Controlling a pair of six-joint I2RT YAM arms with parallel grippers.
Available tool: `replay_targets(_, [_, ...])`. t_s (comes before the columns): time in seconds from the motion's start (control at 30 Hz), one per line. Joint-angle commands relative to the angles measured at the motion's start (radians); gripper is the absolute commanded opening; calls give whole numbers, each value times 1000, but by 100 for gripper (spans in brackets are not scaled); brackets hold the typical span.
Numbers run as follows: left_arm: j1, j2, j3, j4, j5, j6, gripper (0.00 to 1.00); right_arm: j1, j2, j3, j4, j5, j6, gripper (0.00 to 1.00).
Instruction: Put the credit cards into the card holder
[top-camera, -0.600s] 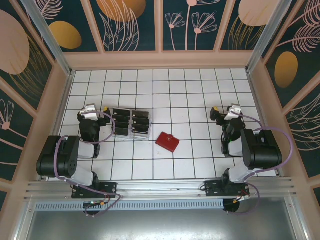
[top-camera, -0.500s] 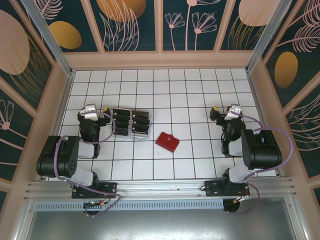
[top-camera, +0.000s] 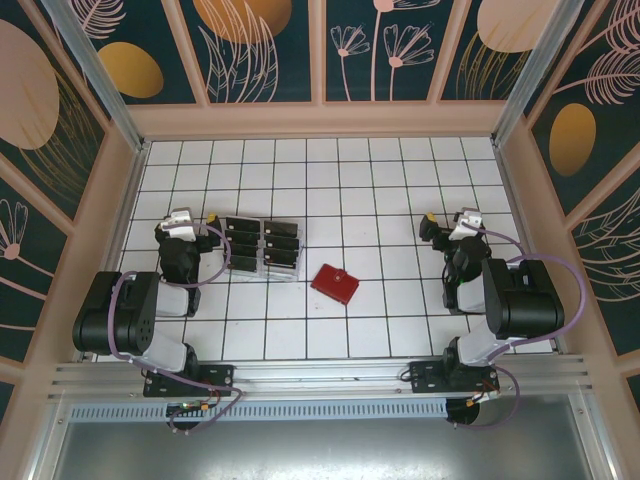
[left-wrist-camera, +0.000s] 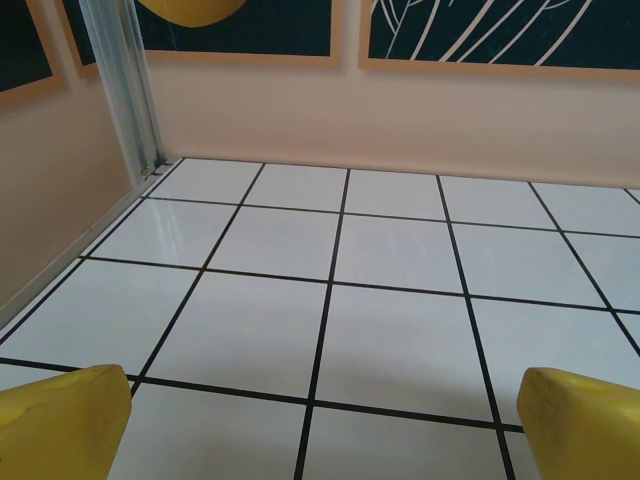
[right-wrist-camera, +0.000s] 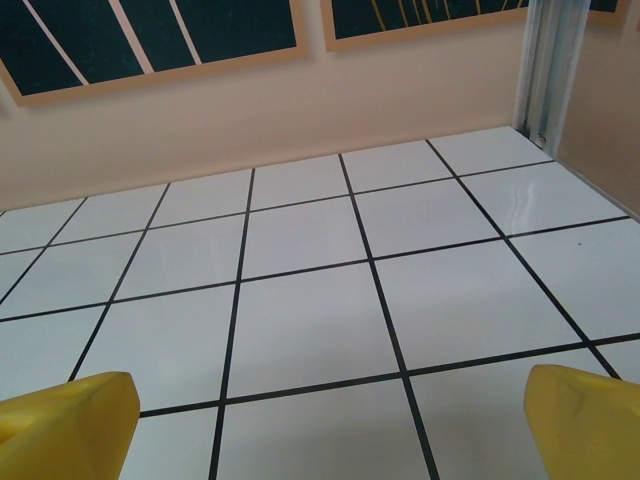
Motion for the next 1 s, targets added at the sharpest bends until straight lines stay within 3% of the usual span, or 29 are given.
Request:
replay_targets(0.0, [7,6,20,17,6,-9,99,-9,0,15,8,-21,-7,99])
replay_targets(0.43, [7,-6,8,34,-2,-8,99,-21,-18,-10,40,-2,18,99])
replay_targets(0.53, [7,-80,54,-110,-74,-39,99,-16,-148,-33,-25,59,29,99])
replay_targets(0.73, [7,-193,85,-246,-162,-71,99,-18,-408,63,-362,100,128,99])
replay_targets(0.83, [7,-280,131,-374,-206,-126,99,-21,-462,152,-539,47,247,99])
replay_targets(0.9, [7,-327,208,-539,-213,-179,99,-23,-496,200,-645,29,442,99])
replay_targets(0.97, [7,-361,294,-708,-192,-239,99,-42,-537,210,-677,-78,521,99])
